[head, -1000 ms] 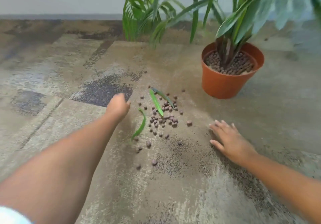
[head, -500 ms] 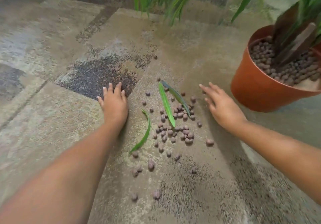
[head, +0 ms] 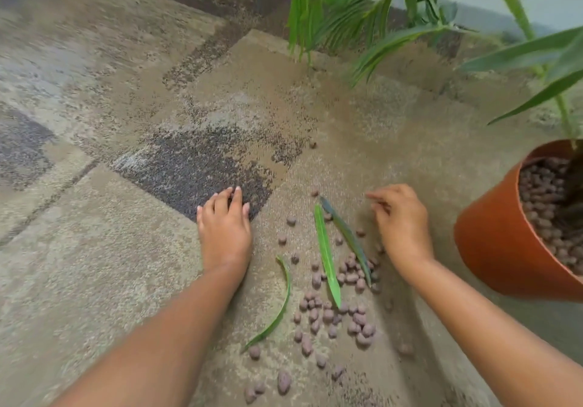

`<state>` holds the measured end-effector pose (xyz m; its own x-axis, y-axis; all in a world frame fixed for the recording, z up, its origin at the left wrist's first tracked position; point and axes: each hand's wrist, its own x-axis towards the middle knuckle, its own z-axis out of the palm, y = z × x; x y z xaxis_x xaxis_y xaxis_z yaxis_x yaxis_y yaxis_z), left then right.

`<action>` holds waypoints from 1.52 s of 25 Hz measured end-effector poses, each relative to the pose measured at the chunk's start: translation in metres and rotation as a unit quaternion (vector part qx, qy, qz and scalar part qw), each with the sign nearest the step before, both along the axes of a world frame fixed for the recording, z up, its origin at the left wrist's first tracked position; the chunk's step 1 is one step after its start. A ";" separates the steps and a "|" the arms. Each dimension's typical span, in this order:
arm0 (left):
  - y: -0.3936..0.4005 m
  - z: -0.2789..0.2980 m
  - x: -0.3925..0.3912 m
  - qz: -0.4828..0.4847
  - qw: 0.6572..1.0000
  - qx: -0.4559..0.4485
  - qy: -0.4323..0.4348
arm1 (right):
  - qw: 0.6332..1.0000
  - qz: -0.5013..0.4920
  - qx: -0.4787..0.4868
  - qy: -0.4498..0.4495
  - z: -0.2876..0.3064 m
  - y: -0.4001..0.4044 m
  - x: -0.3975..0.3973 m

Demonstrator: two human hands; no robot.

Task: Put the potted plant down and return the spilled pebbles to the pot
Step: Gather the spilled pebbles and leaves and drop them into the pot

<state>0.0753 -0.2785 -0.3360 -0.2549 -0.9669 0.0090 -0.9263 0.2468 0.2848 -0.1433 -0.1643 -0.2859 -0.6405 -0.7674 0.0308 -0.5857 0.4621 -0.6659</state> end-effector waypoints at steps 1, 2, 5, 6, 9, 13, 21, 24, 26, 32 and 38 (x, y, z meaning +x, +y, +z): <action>0.000 0.000 0.000 0.002 1.000 0.003 -0.007 | 1.000 0.008 -0.001 -0.012 0.004 -0.019 0.005; 0.000 0.000 0.000 0.003 1.000 0.005 -0.011 | 0.999 0.023 0.000 -0.032 0.007 -0.040 0.011; -0.001 -0.001 -0.001 0.001 1.000 0.004 -0.016 | 0.991 0.082 0.000 -0.105 0.006 -0.103 0.027; -0.001 -0.002 0.000 0.002 1.000 0.003 -0.015 | 0.991 0.110 0.017 -0.078 0.002 -0.120 0.031; 0.000 -0.003 0.001 0.005 1.000 0.003 -0.012 | 0.987 0.106 0.099 0.065 -0.010 -0.148 0.031; -0.001 0.000 0.001 0.010 1.000 -0.001 -0.002 | 0.973 0.090 0.175 0.118 -0.013 -0.161 0.017; -0.002 0.000 0.001 0.006 1.000 -0.002 -0.009 | 0.969 -0.067 0.096 -0.218 0.006 -0.107 0.001; 0.002 0.005 0.001 -0.005 1.000 0.010 -0.021 | 0.962 -0.039 0.120 -0.244 0.010 -0.086 0.017; 0.001 0.006 0.001 -0.013 1.000 0.017 -0.022 | 0.977 0.040 0.169 -0.124 0.014 -0.080 0.026; 0.000 0.008 0.000 0.000 1.000 0.026 -0.007 | 0.928 0.244 0.258 0.111 0.011 -0.073 0.030; 0.000 0.003 -0.002 0.010 1.000 0.016 0.011 | 0.936 0.256 0.182 0.159 -0.008 -0.074 0.043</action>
